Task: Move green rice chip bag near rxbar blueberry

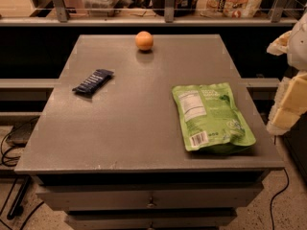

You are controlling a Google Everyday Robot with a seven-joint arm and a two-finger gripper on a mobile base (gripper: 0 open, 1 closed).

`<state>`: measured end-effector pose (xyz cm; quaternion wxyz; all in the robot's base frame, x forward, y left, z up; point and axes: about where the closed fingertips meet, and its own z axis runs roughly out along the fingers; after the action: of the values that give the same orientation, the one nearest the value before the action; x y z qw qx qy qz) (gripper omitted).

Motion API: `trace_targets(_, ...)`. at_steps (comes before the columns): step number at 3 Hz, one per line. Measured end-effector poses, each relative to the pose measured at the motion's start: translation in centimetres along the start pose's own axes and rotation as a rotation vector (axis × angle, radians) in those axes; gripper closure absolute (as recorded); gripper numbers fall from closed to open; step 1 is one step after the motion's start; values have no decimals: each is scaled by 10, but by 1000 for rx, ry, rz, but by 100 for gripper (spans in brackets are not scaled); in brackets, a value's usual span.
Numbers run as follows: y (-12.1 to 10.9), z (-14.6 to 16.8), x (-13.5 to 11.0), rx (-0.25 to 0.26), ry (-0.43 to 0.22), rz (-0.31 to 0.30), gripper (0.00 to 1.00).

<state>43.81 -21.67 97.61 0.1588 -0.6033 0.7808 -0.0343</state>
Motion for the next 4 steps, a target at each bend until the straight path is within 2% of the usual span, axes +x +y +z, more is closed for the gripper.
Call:
trace_targets(1,0,0,0,0,-1,0,0)
trace_targets(2,-6,-1,0,7,-49,-4,0)
trace_targets(3,-14,17,-8,-22,-157,-11,0)
trace_targets(4,-12,47,-34,-101,-295,-13,0)
